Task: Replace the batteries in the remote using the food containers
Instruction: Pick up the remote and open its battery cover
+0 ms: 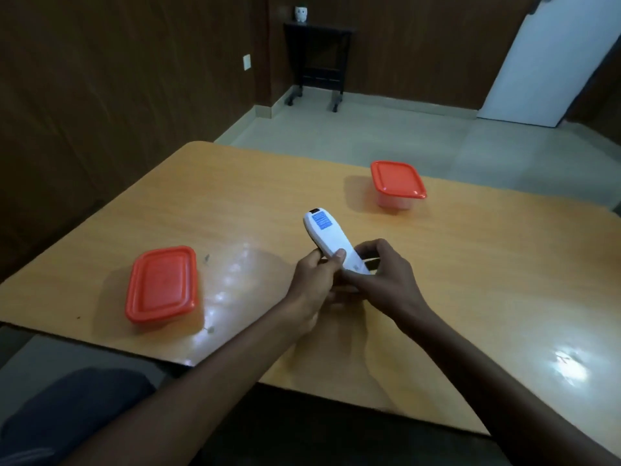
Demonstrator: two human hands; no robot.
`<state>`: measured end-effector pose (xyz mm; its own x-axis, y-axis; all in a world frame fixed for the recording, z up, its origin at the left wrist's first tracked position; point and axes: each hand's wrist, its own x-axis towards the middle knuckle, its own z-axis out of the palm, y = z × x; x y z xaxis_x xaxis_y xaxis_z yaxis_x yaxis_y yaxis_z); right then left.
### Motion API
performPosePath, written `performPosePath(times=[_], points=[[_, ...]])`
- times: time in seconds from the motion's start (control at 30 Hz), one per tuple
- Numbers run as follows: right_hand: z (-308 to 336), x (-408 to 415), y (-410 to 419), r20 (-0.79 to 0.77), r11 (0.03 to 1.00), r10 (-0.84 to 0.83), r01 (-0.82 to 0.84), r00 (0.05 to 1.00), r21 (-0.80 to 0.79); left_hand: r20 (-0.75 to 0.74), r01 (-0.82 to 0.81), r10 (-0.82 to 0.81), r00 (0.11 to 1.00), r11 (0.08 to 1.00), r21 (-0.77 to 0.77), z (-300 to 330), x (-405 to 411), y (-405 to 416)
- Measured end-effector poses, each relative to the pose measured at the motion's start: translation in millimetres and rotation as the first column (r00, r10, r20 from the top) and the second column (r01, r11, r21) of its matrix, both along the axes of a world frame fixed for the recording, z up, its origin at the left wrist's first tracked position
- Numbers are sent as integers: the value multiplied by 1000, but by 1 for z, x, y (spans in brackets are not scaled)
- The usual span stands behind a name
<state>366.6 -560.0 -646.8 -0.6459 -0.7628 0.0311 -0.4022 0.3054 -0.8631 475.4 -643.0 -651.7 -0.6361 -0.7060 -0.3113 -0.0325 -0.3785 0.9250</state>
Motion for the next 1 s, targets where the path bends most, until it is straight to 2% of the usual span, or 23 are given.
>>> performPosePath(times=[0.1, 0.17, 0.23, 0.3, 0.37, 0.47, 0.53, 0.63, 0.83, 1.0], points=[[-4, -6, 34, 347, 998, -38, 50, 937, -27, -9, 83, -83, 997, 996, 38, -2, 3, 22], [-7, -5, 47, 437, 996, -51, 78, 898, -43, -31, 121, -120, 992, 991, 57, -5, 7, 35], [-13, 3, 53, 404, 996, -60, 81, 913, -35, -56, 144, -139, 989, 987, 77, -7, 9, 45], [-22, 10, 54, 256, 995, -73, 86, 964, -40, -74, 136, -130, 989, 988, 78, -11, 7, 51], [-25, 14, 53, 137, 993, -85, 96, 987, -76, -72, 117, -116, 991, 993, 16, -12, 3, 52], [-21, 14, 50, 54, 982, -70, 79, 996, -173, -60, 94, -103, 993, 987, -130, -11, -5, 49], [-17, 13, 47, 88, 968, -69, 88, 994, -234, -53, 82, -92, 994, 981, -177, -8, -11, 47], [-17, 10, 43, 156, 955, -92, 132, 983, -267, -71, 65, -78, 994, 984, -168, -5, -20, 47], [-22, 7, 41, 28, 961, -153, 155, 988, -227, -87, 0, -13, 996, 989, -149, -14, -32, 50], [-23, 8, 42, 192, 959, -109, 154, 975, -238, -99, -15, -2, 995, 983, -180, -14, -29, 49]])
